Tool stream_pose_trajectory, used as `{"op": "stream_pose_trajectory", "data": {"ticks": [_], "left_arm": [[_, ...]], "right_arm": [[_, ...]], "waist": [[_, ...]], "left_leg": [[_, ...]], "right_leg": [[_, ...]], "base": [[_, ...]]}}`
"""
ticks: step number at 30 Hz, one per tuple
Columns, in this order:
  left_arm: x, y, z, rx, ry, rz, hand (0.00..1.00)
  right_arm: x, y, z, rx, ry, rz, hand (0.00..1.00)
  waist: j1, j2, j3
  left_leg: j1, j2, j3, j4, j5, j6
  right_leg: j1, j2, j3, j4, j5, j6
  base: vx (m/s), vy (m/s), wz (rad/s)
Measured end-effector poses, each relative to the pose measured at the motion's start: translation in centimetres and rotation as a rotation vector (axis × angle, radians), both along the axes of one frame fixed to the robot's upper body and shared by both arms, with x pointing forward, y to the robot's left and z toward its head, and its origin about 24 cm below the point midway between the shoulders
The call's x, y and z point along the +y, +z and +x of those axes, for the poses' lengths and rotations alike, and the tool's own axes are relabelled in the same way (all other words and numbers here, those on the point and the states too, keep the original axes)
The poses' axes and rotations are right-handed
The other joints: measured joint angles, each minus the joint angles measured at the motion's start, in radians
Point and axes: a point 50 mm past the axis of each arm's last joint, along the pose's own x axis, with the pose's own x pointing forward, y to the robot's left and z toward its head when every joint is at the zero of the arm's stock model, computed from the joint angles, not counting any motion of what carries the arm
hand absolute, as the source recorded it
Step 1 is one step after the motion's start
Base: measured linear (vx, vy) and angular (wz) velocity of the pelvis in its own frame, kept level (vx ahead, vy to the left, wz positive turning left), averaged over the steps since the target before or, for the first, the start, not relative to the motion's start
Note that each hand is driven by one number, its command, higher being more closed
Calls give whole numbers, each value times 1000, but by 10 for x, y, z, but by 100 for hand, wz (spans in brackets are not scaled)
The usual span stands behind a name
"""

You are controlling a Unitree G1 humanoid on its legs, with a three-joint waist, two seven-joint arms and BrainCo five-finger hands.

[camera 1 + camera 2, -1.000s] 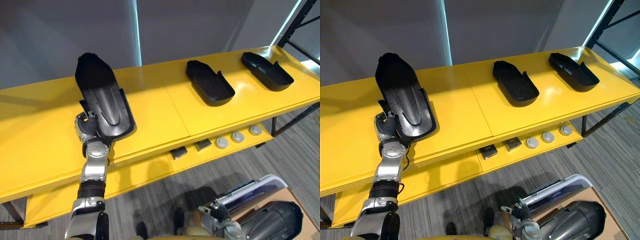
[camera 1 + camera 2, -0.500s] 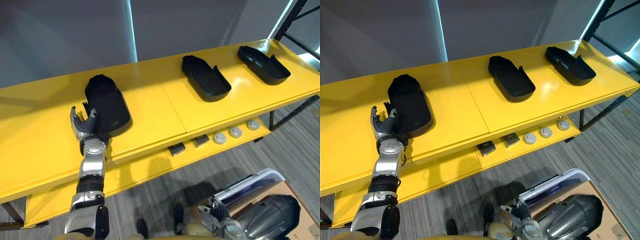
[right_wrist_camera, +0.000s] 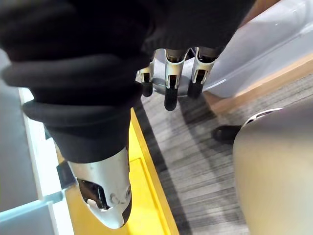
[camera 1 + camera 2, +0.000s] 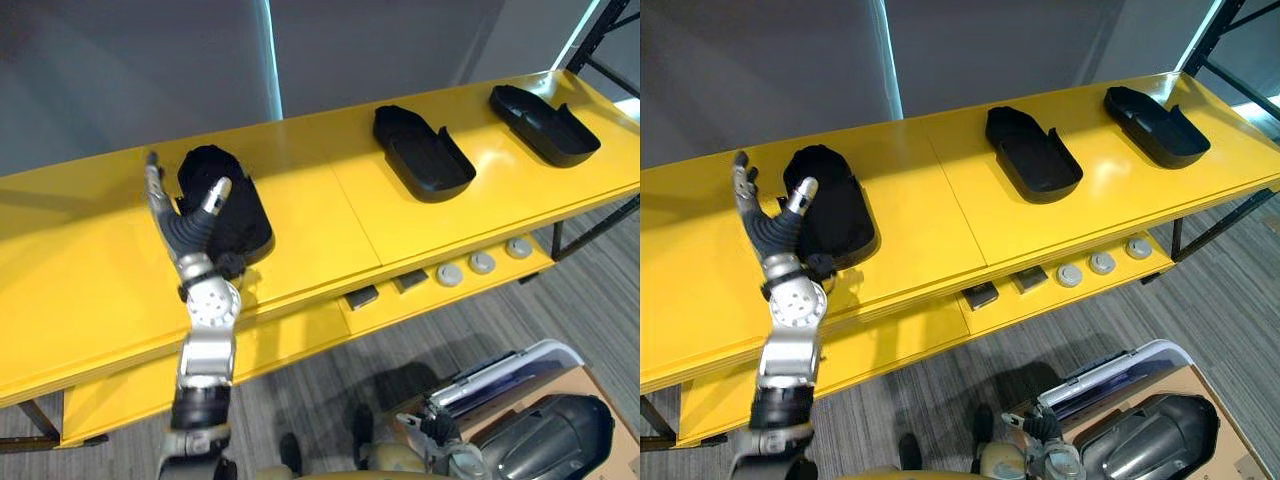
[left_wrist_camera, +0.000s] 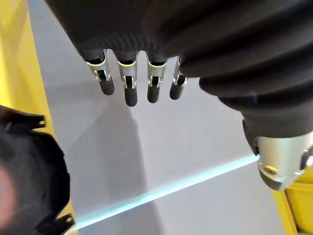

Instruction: Walk over and take plastic housings, then place them on the shelf

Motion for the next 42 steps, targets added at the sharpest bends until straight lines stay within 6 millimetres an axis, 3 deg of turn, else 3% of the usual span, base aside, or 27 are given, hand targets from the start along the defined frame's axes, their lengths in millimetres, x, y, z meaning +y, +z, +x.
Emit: {"op": "stream_pose_trajectory", "data": {"ticks": [3, 10, 15, 23, 42], "left_arm": [[-14, -18, -13, 66, -104, 24, 100], [-20, -56, -12, 242, -176, 97, 100], [-18, -71, -8, 320, -168, 149, 100], [-14, -64, 13, 322, -152, 267, 100], [-2, -52, 40, 317, -72, 331, 100]], "right_arm": [[0, -1, -1, 5, -3, 0, 0], [3, -1, 0, 7, 5, -10, 0], [3, -1, 0, 10, 2, -13, 0], [4, 2, 11, -16, 9, -12, 0], [8, 3, 15, -16, 13, 0, 0]], "waist": [[22, 5, -1], [18, 6, -4], [13, 5, -15], [-11, 3, -16], [-23, -15, -14]], "left_leg": [[0, 1, -5, 1, 4, 5], [-10, -1, -26, 1, 4, 3], [-17, -1, -23, -1, 8, 7], [-20, -2, -4, -3, 7, 9], [-33, 1, 29, -4, 5, 10]], "right_leg": [[9, 0, -10, 0, -1, 2], [13, -5, -34, 0, -17, 15], [-5, -4, -32, 0, -13, 10], [-15, -5, -25, -1, -13, 11], [-43, -1, 5, -5, -5, 5]], "base": [[-18, 11, 9], [-15, 18, 11], [40, 16, -2], [20, 24, -5], [-12, 11, -4]]}}
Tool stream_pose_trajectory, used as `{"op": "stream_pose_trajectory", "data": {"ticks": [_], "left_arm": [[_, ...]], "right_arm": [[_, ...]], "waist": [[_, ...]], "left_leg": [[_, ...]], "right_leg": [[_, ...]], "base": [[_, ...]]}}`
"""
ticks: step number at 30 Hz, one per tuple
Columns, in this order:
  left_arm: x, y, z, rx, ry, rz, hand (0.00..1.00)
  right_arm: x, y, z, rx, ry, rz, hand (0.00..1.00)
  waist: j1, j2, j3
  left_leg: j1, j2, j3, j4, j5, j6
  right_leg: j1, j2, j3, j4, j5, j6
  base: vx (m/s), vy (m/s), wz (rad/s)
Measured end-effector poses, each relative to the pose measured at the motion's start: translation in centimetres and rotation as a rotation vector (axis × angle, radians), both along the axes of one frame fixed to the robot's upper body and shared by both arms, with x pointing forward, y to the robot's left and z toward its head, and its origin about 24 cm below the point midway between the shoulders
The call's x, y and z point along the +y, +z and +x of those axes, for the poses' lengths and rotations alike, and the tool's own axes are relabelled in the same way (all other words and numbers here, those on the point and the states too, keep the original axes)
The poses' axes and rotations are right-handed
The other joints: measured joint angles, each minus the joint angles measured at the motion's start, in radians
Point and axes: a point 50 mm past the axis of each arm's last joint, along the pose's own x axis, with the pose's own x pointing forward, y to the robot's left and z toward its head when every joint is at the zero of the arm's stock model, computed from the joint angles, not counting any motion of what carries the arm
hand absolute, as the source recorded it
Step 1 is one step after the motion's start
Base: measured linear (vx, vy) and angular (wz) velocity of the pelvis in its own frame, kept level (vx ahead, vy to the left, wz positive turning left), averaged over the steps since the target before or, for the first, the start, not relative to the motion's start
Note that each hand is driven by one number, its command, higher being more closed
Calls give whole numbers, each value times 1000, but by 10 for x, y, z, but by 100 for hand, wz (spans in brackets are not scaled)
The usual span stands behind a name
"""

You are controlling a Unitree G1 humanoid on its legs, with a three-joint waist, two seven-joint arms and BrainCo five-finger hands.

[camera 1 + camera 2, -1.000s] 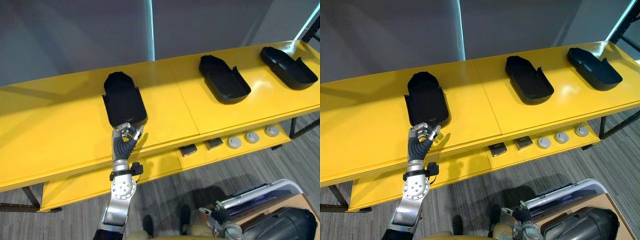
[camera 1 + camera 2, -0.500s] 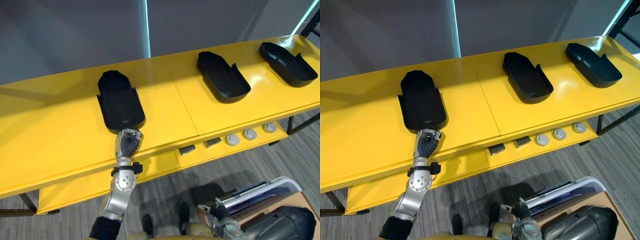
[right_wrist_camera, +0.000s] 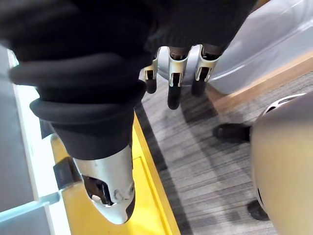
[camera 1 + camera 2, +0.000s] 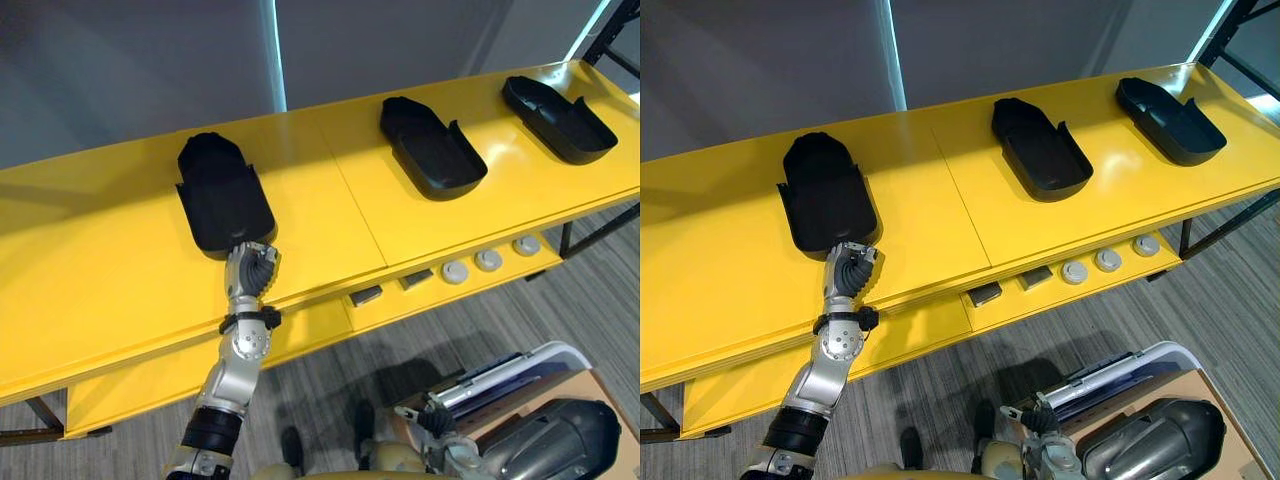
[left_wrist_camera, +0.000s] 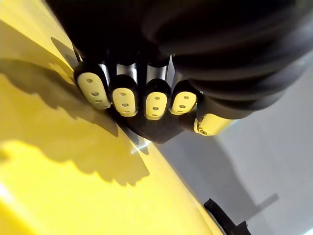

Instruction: Walk over and take plastic housings, then place them on the shelf

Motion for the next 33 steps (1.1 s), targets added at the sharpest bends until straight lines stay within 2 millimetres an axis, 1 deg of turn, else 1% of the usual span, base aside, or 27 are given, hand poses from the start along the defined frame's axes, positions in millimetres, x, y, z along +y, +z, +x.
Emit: {"op": "stream_pose_trajectory", "data": {"ticks": [3, 7, 13, 15, 17, 18, 19, 20, 22, 23, 24, 25, 26, 27, 28, 29, 30, 31, 32, 33], "left_arm": [[2, 2, 4, -3, 11, 1, 100], [4, 3, 4, -4, 21, 13, 100], [3, 5, 4, -9, 19, 7, 100], [2, 11, 2, -37, 14, -2, 100], [0, 22, 0, -85, 3, -23, 100], [-2, 32, -2, -135, -9, -44, 100], [-6, 94, -24, -471, -74, -148, 100], [0, 104, -30, -542, -61, -182, 100], [8, 107, -37, -591, -29, -222, 100], [17, 106, -40, -593, 5, -230, 100], [22, 105, -43, -596, 25, -238, 100], [36, 104, -50, -607, 90, -245, 100], [62, 100, -63, -641, 211, -305, 100], [90, 92, -77, -654, 352, -356, 100], [100, 87, -84, -654, 408, -373, 100], [116, 75, -98, -630, 507, -384, 100], [124, 64, -105, -587, 550, -393, 100], [132, 44, -110, -498, 602, -401, 100], [135, 31, -112, -441, 624, -408, 100], [142, 4, -119, -312, 673, -434, 100]], "right_arm": [[1, 0, 1, -2, 1, 3, 0], [4, 1, 4, -8, 2, 11, 0], [4, 1, 4, -7, 0, 10, 0], [3, 1, 4, -7, -3, 10, 0], [2, 0, 2, -4, -12, 9, 0], [0, 0, 1, 0, -20, 8, 0], [-2, -3, -7, 24, -30, 4, 0], [-3, -4, -9, 29, -32, 3, 0], [-4, -4, -9, 28, -31, -1, 0], [-6, -4, -10, 33, -30, -5, 0], [-7, -5, -11, 38, -30, -9, 0], [-10, -5, -12, 44, -33, -15, 0], [-14, -6, -15, 48, -58, -15, 0], [-18, -7, -20, 57, -87, -14, 0], [-19, -7, -22, 62, -95, -16, 0], [-23, -8, -29, 75, -115, -19, 0], [-26, -9, -32, 82, -122, -25, 0], [-29, -8, -32, 81, -122, -33, 0], [-30, -7, -30, 77, -121, -35, 0], [-28, -5, -22, 55, -115, -33, 0]], "waist": [[-2, -6, 1], [-15, -8, 1], [-15, -8, 1], [-15, -8, 1], [-15, -7, 2], [-13, -7, 1], [14, -7, 1], [17, -7, 1], [21, -5, 1], [33, -3, 1], [35, -2, 0], [35, -1, 0], [35, 1, 0], [43, 4, -1], [47, 4, -1], [65, 7, -6], [83, 10, -10], [98, 16, -14], [100, 18, -15], [101, 18, -17]], "left_leg": [[0, 0, 1, 0, 0, 0], [0, -1, 1, -1, 0, 0], [3, -1, -6, -1, 0, 1], [2, -2, -17, 0, 1, 2], [4, -3, -30, 0, 4, 4], [6, -3, -40, 1, 5, 6], [1, -11, -89, 4, 5, 6], [4, -11, -95, 4, 4, 5], [4, -14, -101, 4, 2, 1], [3, -16, -106, 4, 2, 1], [3, -17, -109, 3, 2, 1], [4, -18, -111, 4, 2, 1], [5, -17, -122, 4, 3, 3], [13, -17, -137, 3, 5, 7], [18, -16, -141, 3, 5, 6], [25, -15, -142, 5, 6, 6], [28, -15, -144, 4, 5, 5], [31, -16, -153, 2, 6, 6], [33, -17, -155, 2, 6, 6], [38, -17, -160, 2, 6, 6]], "right_leg": [[-1, 0, 1, 0, 0, 0], [-1, 0, 2, 0, 0, 0], [5, -1, -10, 3, 0, 0], [9, -2, -17, 3, 0, 0], [17, -5, -35, 4, 0, 0], [26, -6, -38, 4, -1, 1], [53, -16, -72, 4, -10, 10], [58, -17, -78, 4, -12, 10], [60, -19, -80, 4, -12, 10], [61, -21, -81, 4, -12, 10], [62, -21, -83, 4, -12, 10], [63, -22, -85, 4, -14, 10], [68, -21, -93, 4, -19, 10], [81, -21, -108, 5, -27, 10], [90, -20, -116, 5, -32, 11], [101, -20, -123, 8, -40, 10], [101, -21, -123, 16, -46, 9], [107, -23, -131, 19, -50, 10], [112, -24, -135, 19, -50, 10], [119, -24, -134, 19, -51, 9]], "base": [[0, 0, 0], [0, 0, 0], [0, 7, 3], [1, 5, 13], [-1, 15, 23], [-46, 75, 67], [-48, 86, 68], [-50, 88, 58], [-13, 38, 9], [-13, 41, 3], [-3, 32, 3], [14, 25, 10], [37, 12, 25], [50, 5, 30], [66, 0, 34], [71, 7, 20], [80, 17, 24], [61, 20, 19], [39, 24, 25], [12, 26, 15]]}}
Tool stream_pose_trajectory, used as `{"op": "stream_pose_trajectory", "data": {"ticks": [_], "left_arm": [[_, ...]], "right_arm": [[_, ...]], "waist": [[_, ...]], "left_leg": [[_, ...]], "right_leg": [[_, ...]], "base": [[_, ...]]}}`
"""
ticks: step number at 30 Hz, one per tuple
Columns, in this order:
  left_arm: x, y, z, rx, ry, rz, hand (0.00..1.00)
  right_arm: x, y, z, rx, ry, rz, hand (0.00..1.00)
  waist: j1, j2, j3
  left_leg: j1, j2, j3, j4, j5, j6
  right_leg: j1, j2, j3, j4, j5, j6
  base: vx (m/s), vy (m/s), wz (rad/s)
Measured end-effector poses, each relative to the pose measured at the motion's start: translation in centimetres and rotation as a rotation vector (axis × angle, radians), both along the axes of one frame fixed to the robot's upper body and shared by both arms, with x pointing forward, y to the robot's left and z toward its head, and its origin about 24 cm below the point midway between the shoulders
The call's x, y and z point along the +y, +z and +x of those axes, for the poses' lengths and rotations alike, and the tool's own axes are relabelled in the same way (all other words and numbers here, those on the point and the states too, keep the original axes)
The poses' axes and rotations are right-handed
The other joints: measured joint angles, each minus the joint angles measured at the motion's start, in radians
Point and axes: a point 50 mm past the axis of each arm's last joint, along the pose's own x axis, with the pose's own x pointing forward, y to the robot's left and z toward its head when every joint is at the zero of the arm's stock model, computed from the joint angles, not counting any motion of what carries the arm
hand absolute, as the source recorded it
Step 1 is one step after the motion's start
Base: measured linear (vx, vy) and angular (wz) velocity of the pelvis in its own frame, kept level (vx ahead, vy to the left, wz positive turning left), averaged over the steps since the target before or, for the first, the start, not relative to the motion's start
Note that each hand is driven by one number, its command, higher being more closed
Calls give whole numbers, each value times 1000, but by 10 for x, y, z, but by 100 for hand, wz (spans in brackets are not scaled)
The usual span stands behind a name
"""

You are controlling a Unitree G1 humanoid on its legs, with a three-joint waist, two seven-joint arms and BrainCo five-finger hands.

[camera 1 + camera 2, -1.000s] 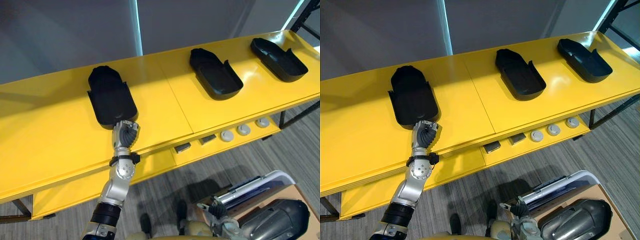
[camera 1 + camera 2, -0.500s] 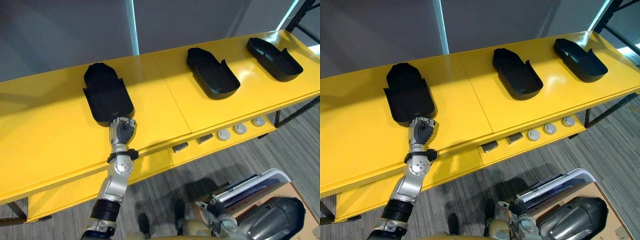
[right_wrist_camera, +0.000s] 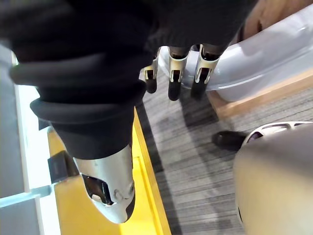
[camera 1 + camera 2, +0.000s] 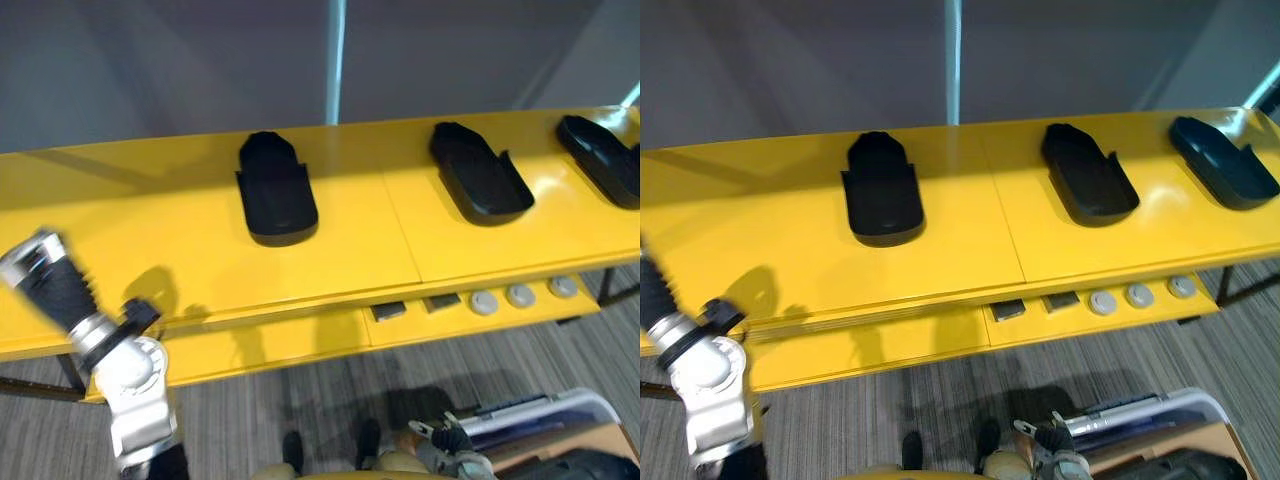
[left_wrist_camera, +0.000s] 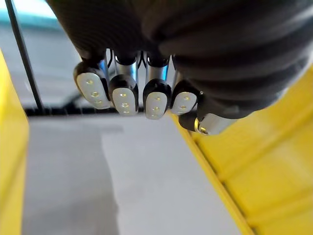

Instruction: Walk over and take plastic housings, then place them on the shelf

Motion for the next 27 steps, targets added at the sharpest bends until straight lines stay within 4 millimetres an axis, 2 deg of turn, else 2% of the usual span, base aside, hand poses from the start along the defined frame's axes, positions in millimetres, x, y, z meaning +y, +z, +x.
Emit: {"op": "stream_pose_trajectory", "data": {"ticks": [3, 4, 5, 6, 7, 9, 10, 14, 19, 21, 27], "left_arm": [[3, -77, -28, 327, 6, -225, 100], [0, -88, -33, 368, 3, -276, 100], [-5, -110, -42, 448, -11, -357, 100], [-8, -119, -46, 489, -20, -388, 100], [-17, -142, -57, 573, -40, -484, 100], [-30, -164, -67, 667, -66, -560, 100], [-44, -179, -74, 750, -119, -614, 0], [-68, -195, -74, 875, -268, -632, 0], [-81, -200, -67, 943, -375, -593, 0], [-87, -201, -61, 973, -427, -559, 0], [-90, -199, -50, 1017, -520, -477, 0]], "right_arm": [[5, 11, 22, -87, 24, -3, 0], [5, 12, 23, -94, 28, -5, 0], [6, 12, 23, -92, 33, -7, 0], [6, 12, 22, -88, 36, -6, 0], [9, 12, 21, -84, 36, 2, 0], [11, 12, 22, -83, 50, 4, 0], [12, 11, 20, -76, 56, 5, 0], [13, 7, 17, -49, 59, 9, 0], [12, 3, 11, -14, 48, -2, 0], [11, 2, 11, -10, 47, -7, 0], [9, 6, 21, -35, 43, -12, 0]], "waist": [[6, -8, -5], [7, -9, -6], [7, -12, -11], [8, -13, -14], [8, -15, -21], [8, -13, -25], [5, -9, -31], [-8, -6, -30], [-11, 1, -30], [-23, 8, -33], [-34, 12, -36]], "left_leg": [[12, 2, 20, 0, -1, 0], [16, 3, 25, 0, -2, 0], [19, 4, 29, 3, -7, -3], [19, 4, 32, 4, -8, -4], [22, 7, 44, 6, -11, -4], [31, 9, 60, 5, -18, -7], [33, 10, 65, 4, -19, -6], [33, 13, 72, 3, -21, -3], [33, 20, 77, 0, -24, -13], [33, 21, 77, 1, -25, -15], [49, 20, 82, 2, -27, -19]], "right_leg": [[4, -1, 18, 1, 0, 0], [6, -1, 22, 1, 0, 0], [9, 0, 25, 2, -1, 0], [9, 0, 27, 2, -1, 0], [8, 1, 35, 3, -1, 0], [9, 4, 48, 5, -1, 0], [9, 4, 52, 7, -1, 0], [7, 7, 57, 6, -8, 8], [7, 17, 66, -8, -9, 6], [7, 19, 65, -12, -9, 7], [11, 18, 72, -13, -8, 6]], "base": [[-23, 27, -10], [-43, 22, -20], [-38, 14, -10], [-59, 17, -13], [-49, 14, -16], [-47, 13, -23], [-46, 8, -16], [-36, -3, -5], [21, -11, -6], [88, 6, 0], [80, 17, -5]]}}
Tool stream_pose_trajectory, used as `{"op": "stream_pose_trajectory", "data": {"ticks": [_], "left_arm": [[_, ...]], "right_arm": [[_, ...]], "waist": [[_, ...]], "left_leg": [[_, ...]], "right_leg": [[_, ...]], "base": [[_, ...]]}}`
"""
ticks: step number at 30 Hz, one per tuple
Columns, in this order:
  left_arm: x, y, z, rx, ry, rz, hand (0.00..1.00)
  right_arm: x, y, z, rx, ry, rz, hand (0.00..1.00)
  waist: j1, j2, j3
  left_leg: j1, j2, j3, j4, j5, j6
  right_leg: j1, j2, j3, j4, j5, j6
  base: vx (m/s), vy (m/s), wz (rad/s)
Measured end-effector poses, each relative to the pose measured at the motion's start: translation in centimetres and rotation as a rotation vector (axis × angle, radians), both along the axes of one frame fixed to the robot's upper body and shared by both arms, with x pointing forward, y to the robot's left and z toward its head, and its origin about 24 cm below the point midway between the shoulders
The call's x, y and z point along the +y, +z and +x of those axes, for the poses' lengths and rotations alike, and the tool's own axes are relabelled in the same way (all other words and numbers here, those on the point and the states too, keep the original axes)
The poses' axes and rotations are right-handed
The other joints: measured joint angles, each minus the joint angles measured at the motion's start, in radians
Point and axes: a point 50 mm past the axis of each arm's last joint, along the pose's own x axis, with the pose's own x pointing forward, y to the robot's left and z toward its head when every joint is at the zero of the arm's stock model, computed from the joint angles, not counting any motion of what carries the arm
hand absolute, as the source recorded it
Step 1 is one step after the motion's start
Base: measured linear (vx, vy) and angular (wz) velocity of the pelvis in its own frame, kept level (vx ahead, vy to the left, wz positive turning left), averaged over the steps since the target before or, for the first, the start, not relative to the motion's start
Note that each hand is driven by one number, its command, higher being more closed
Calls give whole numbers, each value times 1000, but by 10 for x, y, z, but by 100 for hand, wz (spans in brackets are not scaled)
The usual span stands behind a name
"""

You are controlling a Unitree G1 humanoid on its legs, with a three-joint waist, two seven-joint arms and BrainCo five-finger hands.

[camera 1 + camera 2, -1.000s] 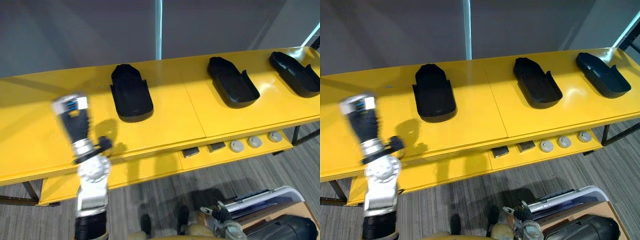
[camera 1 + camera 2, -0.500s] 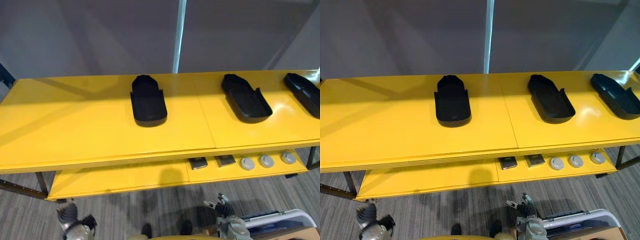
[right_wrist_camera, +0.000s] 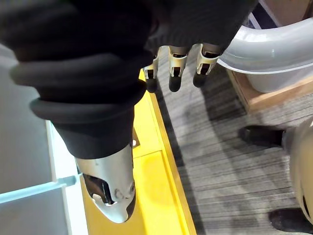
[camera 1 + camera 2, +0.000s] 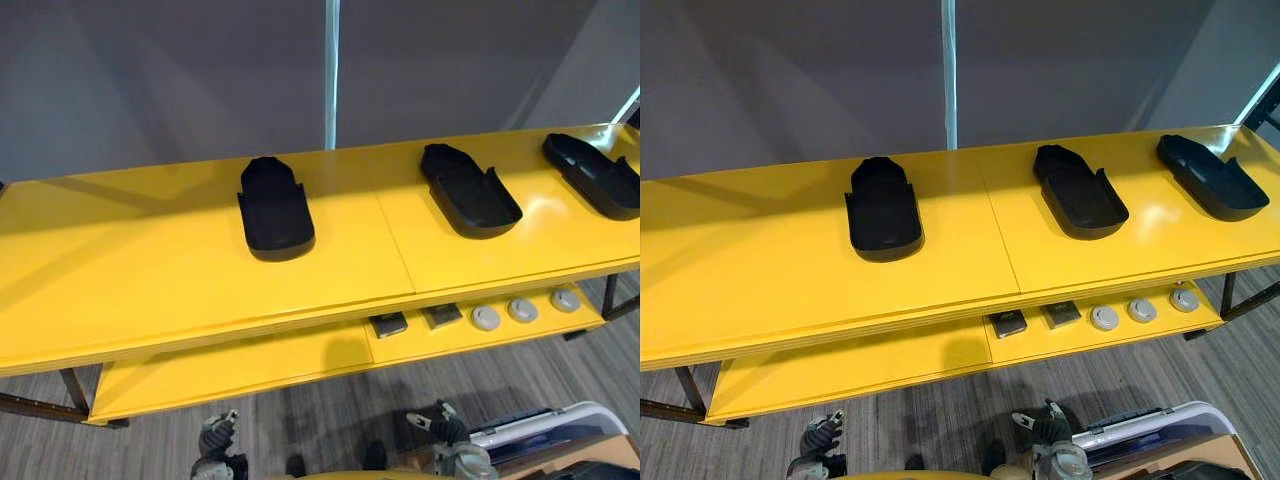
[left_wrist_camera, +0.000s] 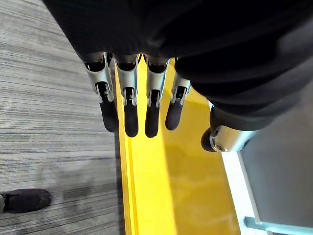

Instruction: Walk over and take plastic housings, then place them on the shelf

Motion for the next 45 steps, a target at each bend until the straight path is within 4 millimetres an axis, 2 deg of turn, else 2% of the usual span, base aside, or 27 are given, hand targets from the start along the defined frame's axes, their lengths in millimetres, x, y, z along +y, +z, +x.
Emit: {"op": "stream_pose_trajectory", "data": {"ticks": [3, 4, 6, 9, 12, 16, 20, 23, 24, 25, 26, 28, 30, 31, 32, 33, 34, 35, 37, 39, 42, 43, 45], "left_arm": [[0, 2, 8, -18, -23, 7, 0], [1, 3, 10, -22, -27, 12, 0], [3, 4, 10, -22, -30, 18, 0], [6, 3, 6, -12, -27, 24, 0], [5, 4, 9, -22, -20, 19, 0], [2, 7, 21, -60, -19, 7, 0], [2, 15, 38, -119, -25, 12, 0], [9, 22, 50, -154, -22, 39, 0], [10, 24, 54, -167, -21, 47, 0], [10, 26, 57, -179, -21, 51, 0], [10, 27, 57, -182, -21, 51, 0], [11, 26, 55, -178, -18, 50, 0], [11, 25, 52, -171, -14, 50, 0], [14, 26, 53, -177, -2, 53, 0], [16, 27, 53, -179, 10, 55, 0], [13, 26, 53, -179, 19, 47, 0], [10, 25, 54, -178, 19, 37, 0], [3, 23, 54, -173, 2, 20, 0], [-9, 21, 55, -169, -32, 1, 0], [-21, 19, 54, -160, -68, -22, 0], [-24, 16, 50, -141, -84, -22, 0], [-25, 13, 47, -121, -90, -23, 0], [-27, 9, 42, -94, -100, -27, 0]], "right_arm": [[1, 2, 5, -13, 4, 1, 0], [1, 2, 6, -15, 5, 2, 0], [1, 3, 8, -22, 6, 0, 0], [1, 3, 8, -21, 4, 0, 0], [0, 7, 17, -45, 0, -14, 0], [-4, 10, 24, -67, -2, -28, 0], [2, 20, 44, -125, 41, -43, 0], [9, 32, 62, -187, 125, -81, 0], [11, 36, 67, -209, 153, -94, 0], [12, 36, 66, -206, 159, -94, 0], [13, 34, 63, -196, 164, -93, 0], [17, 28, 51, -165, 177, -87, 0], [21, 21, 43, -132, 194, -84, 0], [25, 22, 46, -137, 224, -89, 0], [26, 23, 48, -142, 237, -92, 0], [26, 28, 59, -164, 256, -104, 0], [25, 30, 65, -174, 260, -113, 0], [21, 31, 67, -175, 259, -123, 0], [21, 27, 59, -153, 255, -120, 0], [17, 23, 51, -131, 244, -122, 0], [17, 21, 48, -120, 241, -126, 0], [16, 22, 48, -121, 239, -127, 0], [16, 22, 47, -127, 230, -126, 0]], "waist": [[-1, 0, 0], [-3, -3, 5], [-4, 1, 23], [-1, 1, 30], [3, -3, 34], [-1, -2, 53], [3, -8, 90], [2, -27, 125], [1, -21, 129], [3, -21, 136], [3, -20, 137], [9, -23, 135], [26, -45, 122], [49, -68, 107], [60, -78, 101], [79, -79, 96], [79, -66, 102], [73, -58, 106], [74, -63, 105], [72, -57, 98], [60, -47, 101], [59, -41, 104], [54, -34, 101]], "left_leg": [[2, -1, 1, 6, -6, -9], [-2, -1, 1, 32, -23, -20], [-11, 8, 3, 90, -63, -10], [-33, 22, 11, 161, -113, -16], [-77, 27, 6, 223, -130, -24], [-80, 20, 6, 227, -133, -19], [-93, 14, 87, 235, -152, 13], [-168, 12, 184, 295, -166, 44], [-193, 27, 219, 303, -156, 75], [-190, 28, 240, 298, -152, 86], [-186, 29, 245, 299, -150, 89], [-165, 33, 245, 307, -147, 93], [-174, 33, 253, 338, -146, 93], [-205, 33, 275, 370, -147, 91], [-227, 33, 276, 381, -143, 83], [-261, 35, 267, 382, -136, 71], [-271, 47, 258, 385, -131, 64], [-278, 62, 235, 387, -114, 48], [-249, 72, 229, 388, -108, 39], [-236, 75, 219, 383, -101, 34], [-233, 70, 196, 392, -100, 34], [-223, 59, 158, 386, -100, 34], [-206, 49, 153, 362, -100, 34]], "right_leg": [[3, -2, 0, 1, -2, 1], [5, -6, -1, 19, -16, 1], [4, -8, -2, 76, -55, 2], [-26, -8, 13, 164, -112, -1], [-95, -6, 51, 223, -126, -8], [-130, -6, 96, 248, -123, -10], [-198, 12, 221, 246, -67, 6], [-259, 20, 303, 158, 68, 39], [-271, 20, 285, 134, 106, 64], [-298, 4, 219, 308, -26, 36], [-303, -7, 189, 409, -97, 18], [-241, -27, 149, 638, -240, 33], [-131, -44, 135, 654, -304, 58], [-90, -55, 138, 548, -326, 72], [-83, -49, 137, 482, -334, 63], [-58, -29, 139, 358, -330, 27], [-49, -11, 140, 319, -303, -6], [-39, 7, 138, 287, -274, -16], [-16, 18, 140, 284, -269, -19], [-13, 23, 151, 290, -267, -23], [-39, 24, 194, 324, -267, -23], [-49, 20, 222, 339, -269, -19], [-75, 11, 271, 362, -270, -7]], "base": [[11, 6, 0], [-3, 15, 5], [-28, 10, 3], [-26, -7, -7], [26, -33, -32], [-3, -9, -39], [-76, 59, -91], [-235, 93, -114], [-204, 62, -80], [-181, 53, -59], [-120, 39, -20], [-119, -31, 5], [-123, -107, -13], [-114, -128, -49], [-209, -204, -86], [-155, -143, -70], [-234, -167, -49], [-173, -106, -7], [-178, -104, -3], [-121, -45, -12], [-111, 28, -38], [-84, 58, -55], [-73, 91, -63]]}}
